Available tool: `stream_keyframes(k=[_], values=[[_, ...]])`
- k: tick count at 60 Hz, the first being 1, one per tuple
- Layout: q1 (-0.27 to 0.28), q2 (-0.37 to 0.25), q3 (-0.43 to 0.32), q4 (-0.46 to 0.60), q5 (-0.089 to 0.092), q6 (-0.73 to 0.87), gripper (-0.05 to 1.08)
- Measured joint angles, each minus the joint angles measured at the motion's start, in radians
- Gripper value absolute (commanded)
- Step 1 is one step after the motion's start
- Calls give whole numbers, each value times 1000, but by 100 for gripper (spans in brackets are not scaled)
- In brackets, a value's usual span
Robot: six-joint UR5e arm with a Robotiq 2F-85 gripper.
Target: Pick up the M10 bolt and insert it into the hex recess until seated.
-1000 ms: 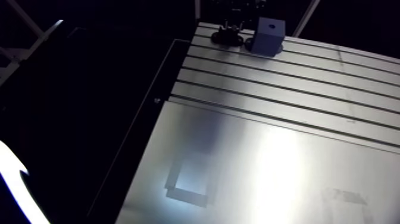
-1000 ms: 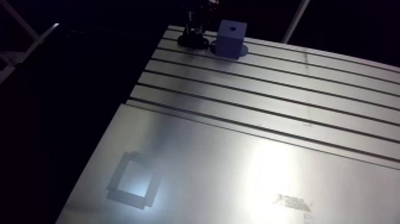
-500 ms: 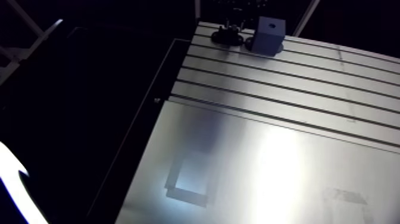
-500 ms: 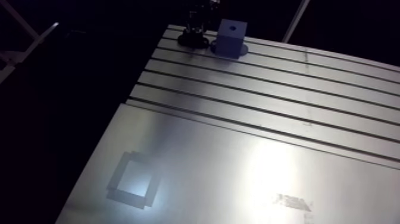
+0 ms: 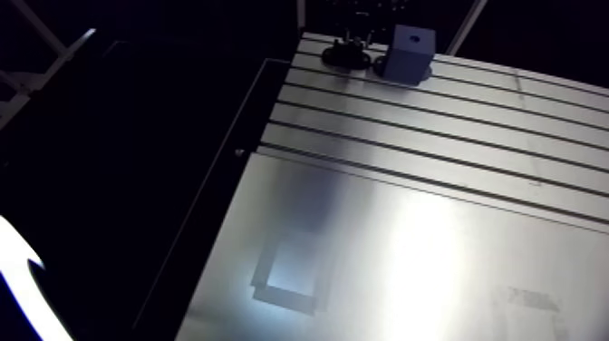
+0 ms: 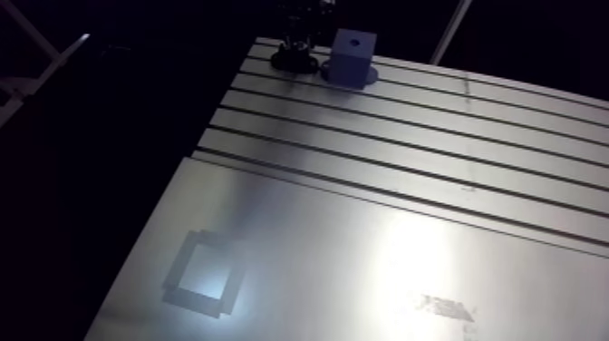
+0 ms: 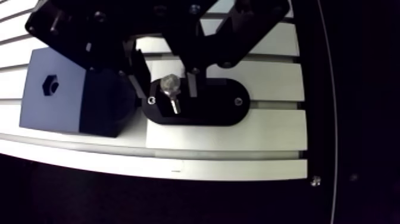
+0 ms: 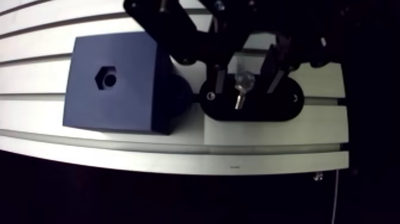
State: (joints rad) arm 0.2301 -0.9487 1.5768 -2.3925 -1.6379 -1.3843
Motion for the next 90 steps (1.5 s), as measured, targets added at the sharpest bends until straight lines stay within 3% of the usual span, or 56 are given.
stream_keyframes(k=[90], values=[[0,1,1,0,7,0,65]])
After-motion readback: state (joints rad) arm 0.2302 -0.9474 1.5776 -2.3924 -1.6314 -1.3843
